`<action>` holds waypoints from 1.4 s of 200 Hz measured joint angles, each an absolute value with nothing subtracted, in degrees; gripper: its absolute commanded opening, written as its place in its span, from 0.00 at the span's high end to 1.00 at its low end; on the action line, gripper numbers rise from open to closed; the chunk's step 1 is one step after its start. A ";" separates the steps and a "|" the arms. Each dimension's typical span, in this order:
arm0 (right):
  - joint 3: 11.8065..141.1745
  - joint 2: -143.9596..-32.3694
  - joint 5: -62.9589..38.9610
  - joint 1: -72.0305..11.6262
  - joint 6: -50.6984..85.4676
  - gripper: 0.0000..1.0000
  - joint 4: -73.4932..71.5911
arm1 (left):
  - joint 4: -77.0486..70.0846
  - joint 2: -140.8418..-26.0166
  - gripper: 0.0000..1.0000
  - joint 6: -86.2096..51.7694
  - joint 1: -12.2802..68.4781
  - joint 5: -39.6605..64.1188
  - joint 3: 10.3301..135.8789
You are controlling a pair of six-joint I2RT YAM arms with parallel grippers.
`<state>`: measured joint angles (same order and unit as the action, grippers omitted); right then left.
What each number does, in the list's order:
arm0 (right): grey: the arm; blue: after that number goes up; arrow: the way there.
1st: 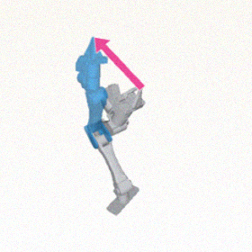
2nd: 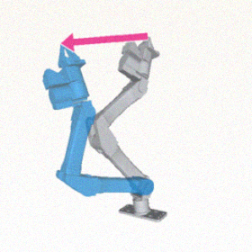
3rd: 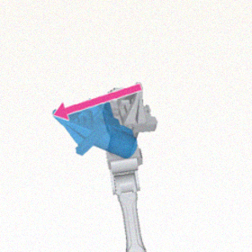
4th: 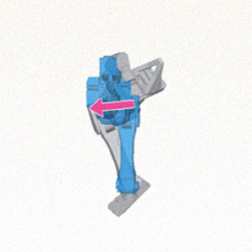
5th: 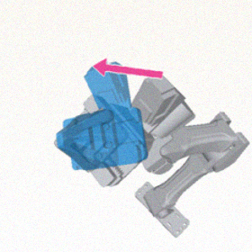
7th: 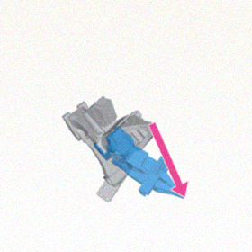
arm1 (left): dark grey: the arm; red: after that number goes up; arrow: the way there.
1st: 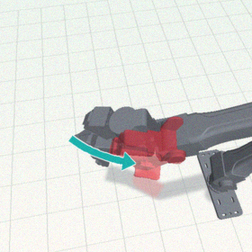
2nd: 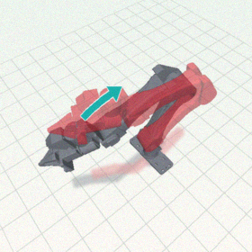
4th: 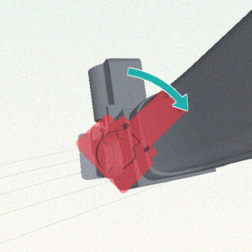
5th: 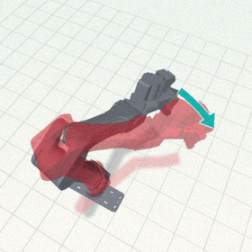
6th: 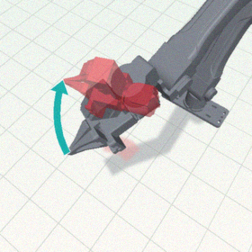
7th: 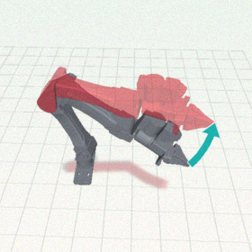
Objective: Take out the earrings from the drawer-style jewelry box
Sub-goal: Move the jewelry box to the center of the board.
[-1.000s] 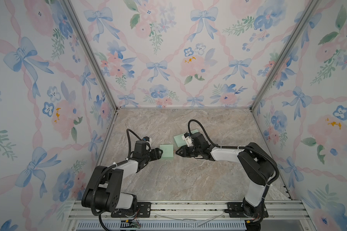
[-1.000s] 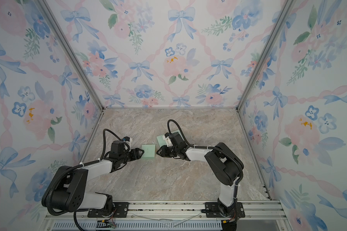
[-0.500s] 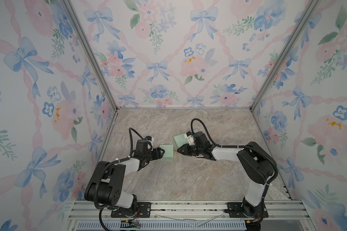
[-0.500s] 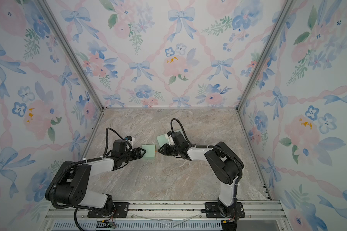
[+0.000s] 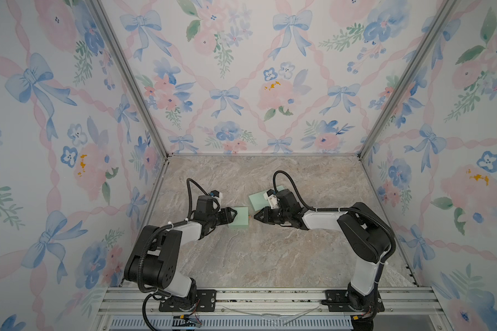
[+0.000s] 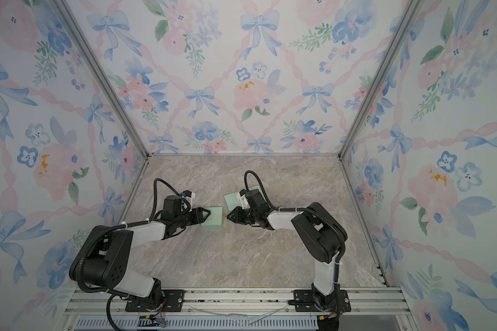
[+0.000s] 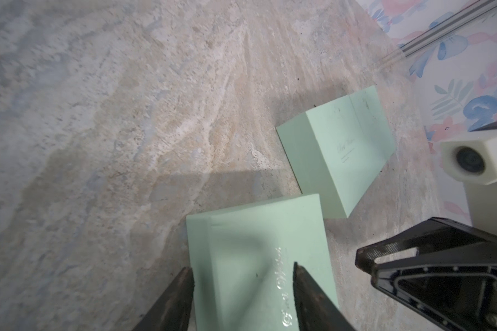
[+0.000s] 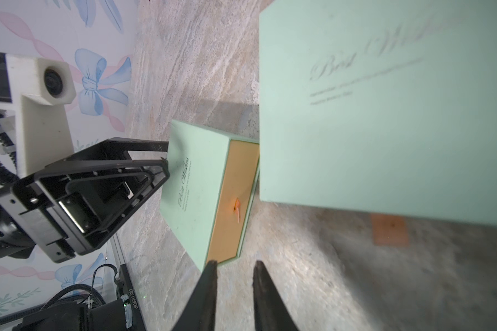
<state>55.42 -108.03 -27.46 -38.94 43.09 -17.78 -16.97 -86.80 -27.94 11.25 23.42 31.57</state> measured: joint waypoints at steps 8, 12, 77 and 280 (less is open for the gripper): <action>55.44 -108.05 -27.46 -38.94 43.11 0.76 -17.78 | -16.99 -86.87 0.43 -27.81 11.25 23.44 31.83; 55.46 -108.09 -27.46 -38.94 43.09 0.76 -17.78 | -16.99 -87.00 0.43 -27.68 11.25 23.46 32.01; 56.01 -110.28 -27.46 -39.05 43.13 0.77 -17.56 | -16.56 -92.03 0.45 -26.68 11.51 24.38 34.87; 56.40 -110.65 -27.42 -39.55 43.09 0.78 -17.26 | -18.79 -85.54 0.48 -30.57 19.86 16.97 28.21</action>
